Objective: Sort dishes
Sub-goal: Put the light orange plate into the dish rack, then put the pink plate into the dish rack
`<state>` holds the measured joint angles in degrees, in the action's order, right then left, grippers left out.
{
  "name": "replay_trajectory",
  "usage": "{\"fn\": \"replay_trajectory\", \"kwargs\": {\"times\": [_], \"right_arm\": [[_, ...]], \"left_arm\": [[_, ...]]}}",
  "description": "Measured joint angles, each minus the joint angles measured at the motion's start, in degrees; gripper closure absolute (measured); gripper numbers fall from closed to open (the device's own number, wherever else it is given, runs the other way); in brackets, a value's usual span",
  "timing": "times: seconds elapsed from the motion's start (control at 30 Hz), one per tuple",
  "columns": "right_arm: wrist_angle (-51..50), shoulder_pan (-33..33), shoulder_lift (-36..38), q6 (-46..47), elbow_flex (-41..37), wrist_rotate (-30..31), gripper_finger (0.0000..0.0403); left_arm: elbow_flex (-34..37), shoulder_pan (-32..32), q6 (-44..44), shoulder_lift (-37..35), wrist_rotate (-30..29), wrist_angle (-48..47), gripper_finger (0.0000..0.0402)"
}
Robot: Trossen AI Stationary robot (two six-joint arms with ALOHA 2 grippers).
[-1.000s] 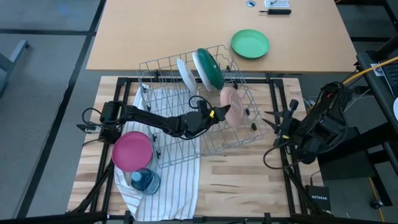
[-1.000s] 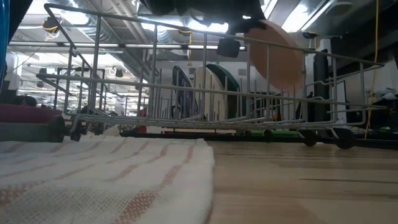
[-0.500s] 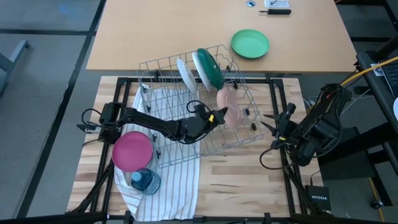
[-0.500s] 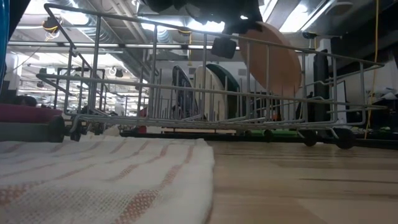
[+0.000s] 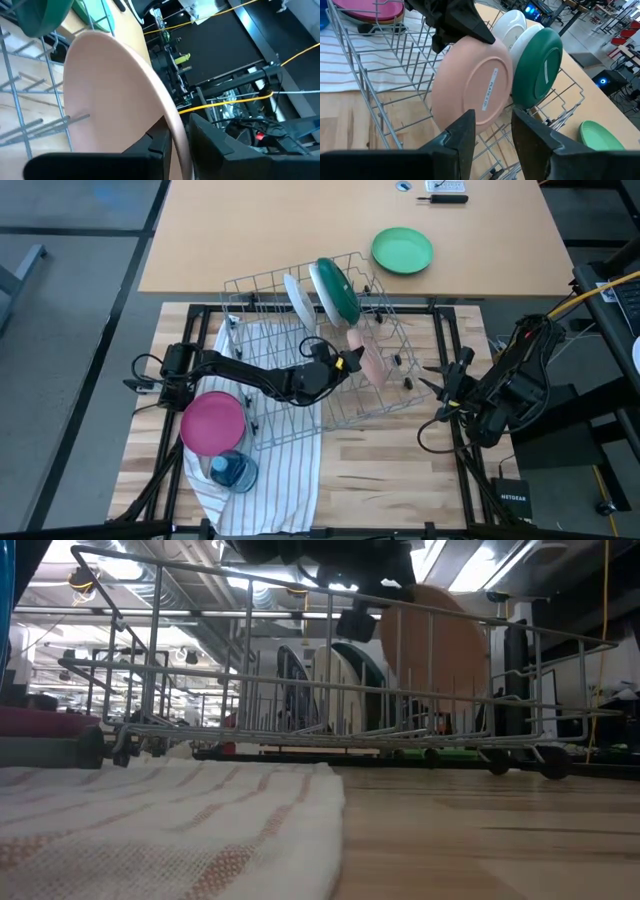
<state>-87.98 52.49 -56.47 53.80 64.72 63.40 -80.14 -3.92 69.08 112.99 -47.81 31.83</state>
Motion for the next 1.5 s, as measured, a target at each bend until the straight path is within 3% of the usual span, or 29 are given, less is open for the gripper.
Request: {"fn": "replay_trajectory", "kwargs": {"times": [0.17,0.33,0.5,0.87,1.0,1.23,1.5], "right_arm": [[0.0,0.0,0.0,0.0,0.0,0.0,0.0274],[0.0,0.0,0.0,0.0,0.0,0.0,0.0274],[0.8,0.0,0.0,0.0,0.0,0.0,0.0274],[2.4,0.0,0.0,0.0,0.0,-3.3,0.0274],[2.6,0.0,0.0,0.0,0.0,-5.2,0.0274],[3.0,0.0,0.0,0.0,0.0,-7.6,0.0274],[4.2,0.0,0.0,0.0,0.0,-8.1,0.0274]], "left_arm": [[0.0,0.3,-4.6,0.0,0.7,0.0,0.0342],[0.0,0.3,-8.6,0.0,6.4,-0.1,0.0341],[0.0,0.3,-9.9,0.0,8.3,-2.6,0.0338],[0.0,1.0,-8.0,0.0,8.9,-9.1,0.0252],[0.0,1.0,-11.6,0.0,12.6,-8.9,0.0235],[0.0,0.0,-14.5,0.0,20.3,-8.9,0.0233],[0.0,-1.7,-14.4,0.0,20.9,-8.9,0.0233]]}}
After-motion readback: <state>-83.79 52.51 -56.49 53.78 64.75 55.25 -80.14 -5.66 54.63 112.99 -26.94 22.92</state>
